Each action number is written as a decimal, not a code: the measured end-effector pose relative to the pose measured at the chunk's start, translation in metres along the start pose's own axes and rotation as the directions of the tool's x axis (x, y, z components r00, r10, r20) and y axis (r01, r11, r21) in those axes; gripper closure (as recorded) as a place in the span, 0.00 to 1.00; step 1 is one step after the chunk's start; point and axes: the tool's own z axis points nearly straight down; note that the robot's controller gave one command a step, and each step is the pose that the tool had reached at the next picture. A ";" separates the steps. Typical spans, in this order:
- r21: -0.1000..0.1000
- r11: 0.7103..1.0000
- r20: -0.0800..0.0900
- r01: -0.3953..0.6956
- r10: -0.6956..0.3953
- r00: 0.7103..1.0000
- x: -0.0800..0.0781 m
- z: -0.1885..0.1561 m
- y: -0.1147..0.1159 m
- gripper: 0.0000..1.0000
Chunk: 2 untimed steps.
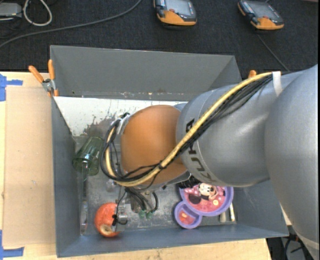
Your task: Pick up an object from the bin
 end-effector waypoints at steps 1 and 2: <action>-0.002 1.000 0.007 -0.006 0.006 1.000 -0.002 -0.004 -0.002 0.00; 0.000 0.979 0.006 0.203 -0.203 0.979 -0.001 0.064 -0.002 0.00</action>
Offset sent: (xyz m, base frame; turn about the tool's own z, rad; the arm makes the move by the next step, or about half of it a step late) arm 0.0001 -0.0030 -0.0958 -0.2977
